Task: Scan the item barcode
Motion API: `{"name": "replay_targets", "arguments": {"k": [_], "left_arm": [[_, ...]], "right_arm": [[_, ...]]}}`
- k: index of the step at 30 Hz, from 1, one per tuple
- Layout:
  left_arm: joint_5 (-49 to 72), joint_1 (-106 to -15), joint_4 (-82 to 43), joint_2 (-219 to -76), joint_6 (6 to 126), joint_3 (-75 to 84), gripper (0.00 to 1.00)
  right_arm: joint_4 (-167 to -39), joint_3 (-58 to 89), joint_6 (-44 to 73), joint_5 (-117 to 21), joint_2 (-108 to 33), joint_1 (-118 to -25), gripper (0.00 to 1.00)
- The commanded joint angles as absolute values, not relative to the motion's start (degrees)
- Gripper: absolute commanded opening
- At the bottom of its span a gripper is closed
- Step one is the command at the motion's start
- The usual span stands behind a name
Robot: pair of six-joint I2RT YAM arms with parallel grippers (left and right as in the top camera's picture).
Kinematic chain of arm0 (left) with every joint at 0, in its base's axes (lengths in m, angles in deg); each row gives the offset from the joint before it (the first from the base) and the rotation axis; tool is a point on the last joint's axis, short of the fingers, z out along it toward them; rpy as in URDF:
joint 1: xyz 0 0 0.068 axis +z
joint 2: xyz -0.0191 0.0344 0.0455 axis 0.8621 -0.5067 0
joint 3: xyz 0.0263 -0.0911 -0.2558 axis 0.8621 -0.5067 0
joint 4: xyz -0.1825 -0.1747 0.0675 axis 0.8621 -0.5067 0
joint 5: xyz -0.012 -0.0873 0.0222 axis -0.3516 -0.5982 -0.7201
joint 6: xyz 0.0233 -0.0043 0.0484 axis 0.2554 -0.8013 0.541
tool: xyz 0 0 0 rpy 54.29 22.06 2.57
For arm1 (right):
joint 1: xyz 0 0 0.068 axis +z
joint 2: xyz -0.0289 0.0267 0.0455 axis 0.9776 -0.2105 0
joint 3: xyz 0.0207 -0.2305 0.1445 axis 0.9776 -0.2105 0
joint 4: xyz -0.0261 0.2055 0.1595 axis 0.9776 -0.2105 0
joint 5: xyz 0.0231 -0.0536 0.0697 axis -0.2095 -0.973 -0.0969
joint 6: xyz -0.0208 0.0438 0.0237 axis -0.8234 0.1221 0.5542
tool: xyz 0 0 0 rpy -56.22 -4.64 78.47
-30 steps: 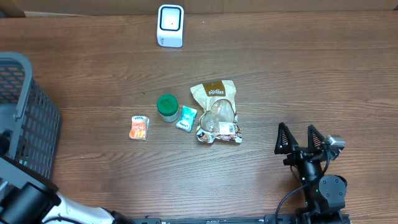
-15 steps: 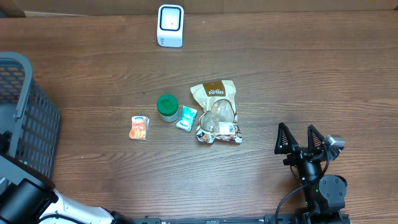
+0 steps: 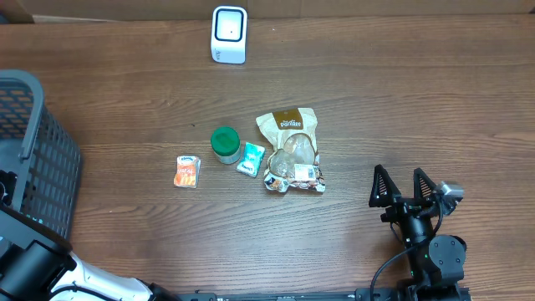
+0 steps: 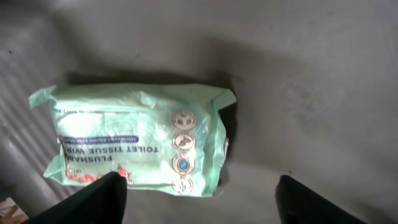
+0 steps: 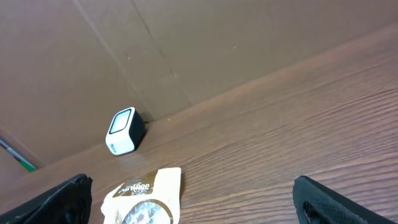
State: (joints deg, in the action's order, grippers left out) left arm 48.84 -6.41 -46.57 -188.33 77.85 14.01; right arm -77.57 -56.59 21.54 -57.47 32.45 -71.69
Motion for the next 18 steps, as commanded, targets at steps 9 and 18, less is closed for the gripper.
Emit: {"name": "replay_targets", "arguments": {"k": [9, 18], "left_arm": [[55.3, -5.3, -41.1, -188.9, 78.2, 3.9, 0.84], [54.2, -4.3, -35.0, -188.9, 79.0, 0.0, 0.15]], "right_arm": [[-77.3, -57.0, 21.3, -57.3, 33.0, -71.3, 1.0], [-77.3, -57.0, 21.3, -57.3, 33.0, -71.3, 1.0]]}}
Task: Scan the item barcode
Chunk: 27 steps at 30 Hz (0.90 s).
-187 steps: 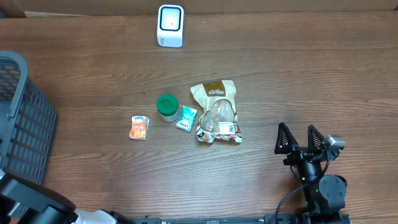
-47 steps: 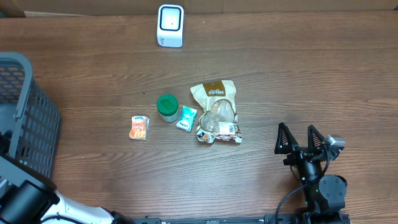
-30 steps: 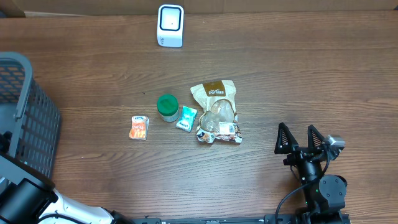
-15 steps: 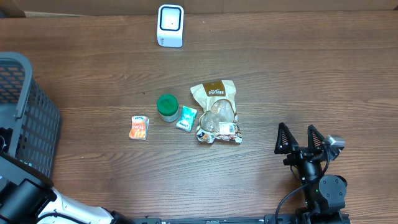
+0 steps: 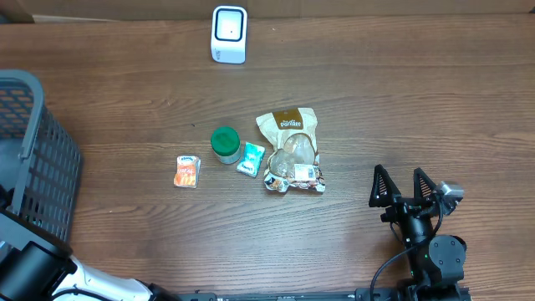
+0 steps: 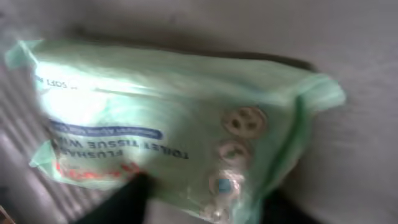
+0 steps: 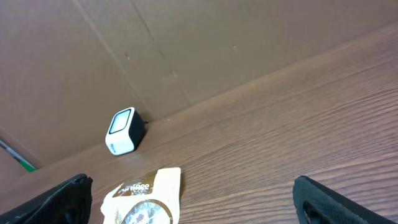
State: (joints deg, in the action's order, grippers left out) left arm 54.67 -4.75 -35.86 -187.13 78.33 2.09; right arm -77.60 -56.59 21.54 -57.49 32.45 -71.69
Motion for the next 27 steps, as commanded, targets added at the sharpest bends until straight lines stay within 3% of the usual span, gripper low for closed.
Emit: {"name": "replay_targets", "arguments": {"k": [1, 9, 16, 27], "left_arm": [[54.2, -4.4, -34.9, -188.9, 79.0, 0.0, 0.04], [54.2, -4.5, -38.4, -188.9, 79.0, 2.4, 0.04], [50.5, -4.5, -48.5, -187.2, 77.4, 13.9, 0.04], [45.2, -5.5, -53.5, -173.2, 73.6, 29.3, 0.04]], "right_arm": [[-77.3, -57.0, 21.3, -57.3, 33.0, -71.3, 1.0], [-77.3, -57.0, 21.3, -57.3, 33.0, -71.3, 1.0], [-77.3, -57.0, 21.3, -57.3, 33.0, -71.3, 1.0], [-77.3, -57.0, 21.3, -57.3, 33.0, -71.3, 1.0]]}}
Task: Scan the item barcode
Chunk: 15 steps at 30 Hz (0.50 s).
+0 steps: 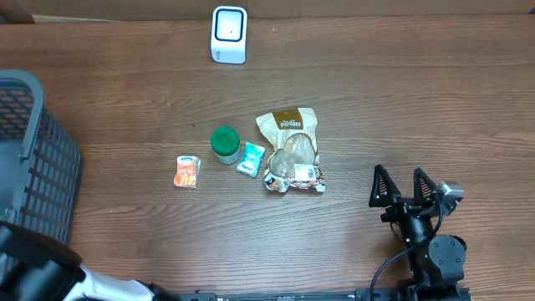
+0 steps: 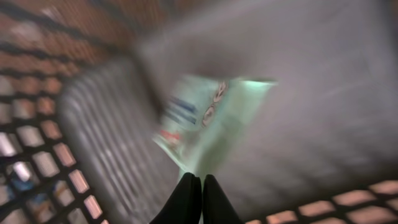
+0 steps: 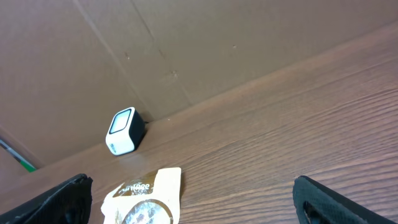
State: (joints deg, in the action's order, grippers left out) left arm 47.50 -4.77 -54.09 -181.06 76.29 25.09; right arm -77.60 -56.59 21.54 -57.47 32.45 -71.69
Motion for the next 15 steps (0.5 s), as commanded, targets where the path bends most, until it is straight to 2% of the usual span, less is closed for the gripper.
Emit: {"name": "replay_targets", "arguments": {"k": [1, 5, 8, 9, 10, 12, 14, 15], "left_arm": [[44.7, -5.8, -52.8, -171.7, 73.0, 29.5, 0.04], [41.5, -7.8, -49.3, -164.7, 70.8, 29.6, 0.04], [43.5, -9.0, -49.1, -162.9, 70.8, 29.6, 0.04], [43.7, -9.0, -49.6, -162.9, 70.8, 29.6, 0.1], [43.7, -9.0, -50.2, -163.1, 70.8, 29.5, 0.23], [43.9, -8.9, -51.3, -163.9, 70.8, 28.8, 0.36], [44.1, -8.9, -51.6, -165.2, 70.8, 27.9, 0.54], [44.0, -8.9, -51.6, -166.1, 70.8, 27.5, 0.59]], "right_arm": [[-77.3, -57.0, 21.3, -57.3, 33.0, -71.3, 1.0], [-77.3, -57.0, 21.3, -57.3, 33.0, -71.3, 1.0], [-77.3, -57.0, 21.3, -57.3, 33.0, -71.3, 1.0], [-77.3, -57.0, 21.3, -57.3, 33.0, -71.3, 1.0], [-77.3, -57.0, 21.3, -57.3, 33.0, -71.3, 1.0], [-77.3, -57.0, 21.3, -57.3, 33.0, -71.3, 1.0], [-77.3, -57.0, 21.3, -57.3, 33.0, -71.3, 1.0], [-77.3, -57.0, 21.3, -57.3, 33.0, -71.3, 1.0]]}}
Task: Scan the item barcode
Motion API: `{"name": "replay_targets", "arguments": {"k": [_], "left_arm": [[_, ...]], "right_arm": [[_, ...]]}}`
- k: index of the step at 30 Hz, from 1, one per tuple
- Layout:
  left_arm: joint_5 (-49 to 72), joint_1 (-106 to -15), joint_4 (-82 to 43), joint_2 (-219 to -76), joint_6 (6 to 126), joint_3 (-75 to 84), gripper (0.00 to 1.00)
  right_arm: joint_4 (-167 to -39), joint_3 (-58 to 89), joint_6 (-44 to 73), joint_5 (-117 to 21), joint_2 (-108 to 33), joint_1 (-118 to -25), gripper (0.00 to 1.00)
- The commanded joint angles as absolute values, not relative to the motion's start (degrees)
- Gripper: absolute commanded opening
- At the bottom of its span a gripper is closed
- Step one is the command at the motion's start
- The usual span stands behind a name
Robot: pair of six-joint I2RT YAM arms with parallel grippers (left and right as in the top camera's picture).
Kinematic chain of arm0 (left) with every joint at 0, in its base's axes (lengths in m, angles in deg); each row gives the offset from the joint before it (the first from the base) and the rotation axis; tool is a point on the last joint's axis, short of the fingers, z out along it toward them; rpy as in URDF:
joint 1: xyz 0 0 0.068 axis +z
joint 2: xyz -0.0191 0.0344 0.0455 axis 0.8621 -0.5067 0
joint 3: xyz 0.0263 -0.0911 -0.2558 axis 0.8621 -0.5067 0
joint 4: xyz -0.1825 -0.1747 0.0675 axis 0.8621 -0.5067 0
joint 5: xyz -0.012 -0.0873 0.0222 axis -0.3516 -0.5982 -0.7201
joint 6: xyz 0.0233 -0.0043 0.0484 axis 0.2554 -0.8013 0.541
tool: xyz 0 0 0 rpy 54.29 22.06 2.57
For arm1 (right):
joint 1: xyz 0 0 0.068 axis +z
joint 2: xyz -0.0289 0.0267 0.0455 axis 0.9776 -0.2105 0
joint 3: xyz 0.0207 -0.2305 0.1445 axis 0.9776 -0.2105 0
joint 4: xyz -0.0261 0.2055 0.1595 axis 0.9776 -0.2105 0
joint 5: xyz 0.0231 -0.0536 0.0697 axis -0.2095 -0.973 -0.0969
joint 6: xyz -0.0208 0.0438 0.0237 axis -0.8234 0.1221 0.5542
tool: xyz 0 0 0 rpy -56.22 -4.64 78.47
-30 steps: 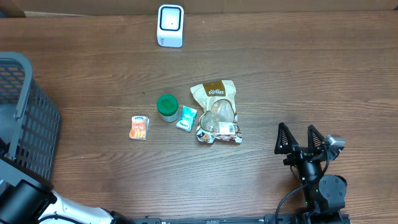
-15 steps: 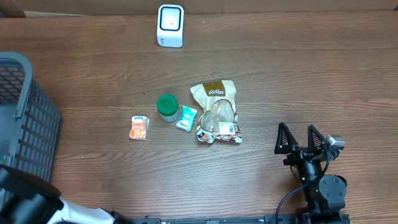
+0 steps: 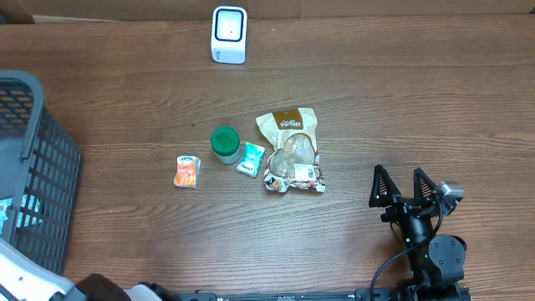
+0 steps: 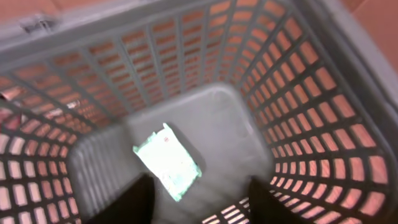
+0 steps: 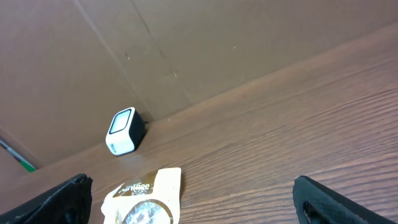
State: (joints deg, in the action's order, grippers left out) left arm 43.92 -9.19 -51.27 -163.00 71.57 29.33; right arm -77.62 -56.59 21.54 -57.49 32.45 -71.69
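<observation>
A pale green pack of wipes [image 4: 166,160] lies flat on the floor of the grey mesh basket [image 4: 292,112]. My left gripper [image 4: 205,202] hangs high above it, open, with nothing between its fingers. The white barcode scanner [image 3: 229,33] stands at the table's far edge and also shows in the right wrist view as the scanner [image 5: 124,131]. My right gripper [image 3: 405,186] rests open at the front right, empty.
The basket [image 3: 33,167] fills the left edge of the table. Mid-table lie a green-lidded jar [image 3: 224,144], a teal packet [image 3: 250,158], an orange packet [image 3: 187,171] and a brown snack bag [image 3: 292,150]. A cardboard wall [image 5: 186,50] backs the table.
My left gripper was shut, fairly low in the basket with the pack ahead of its tips. Now it is open and much higher, and the whole basket interior shows. The pack still lies on the floor.
First my left gripper was open just above the wipes pack in the basket. Then it was closer, with its fingers narrowed at the pack's near edge. Then it was shut and farther from the pack, holding nothing. Now it is open, high above. The right arm stayed still.
</observation>
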Motion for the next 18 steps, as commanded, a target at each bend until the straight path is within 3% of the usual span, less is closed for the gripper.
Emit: {"name": "replay_targets", "arguments": {"k": [1, 18], "left_arm": [[44.0, -8.9, -51.8, -167.0, 70.8, 27.1, 0.61], [44.2, -9.1, -50.2, -193.4, 75.9, 19.6, 0.71]], "right_arm": [[-77.3, -57.0, 21.3, -57.3, 33.0, -71.3, 1.0], [-77.3, -57.0, 21.3, -57.3, 33.0, -71.3, 1.0]]}}
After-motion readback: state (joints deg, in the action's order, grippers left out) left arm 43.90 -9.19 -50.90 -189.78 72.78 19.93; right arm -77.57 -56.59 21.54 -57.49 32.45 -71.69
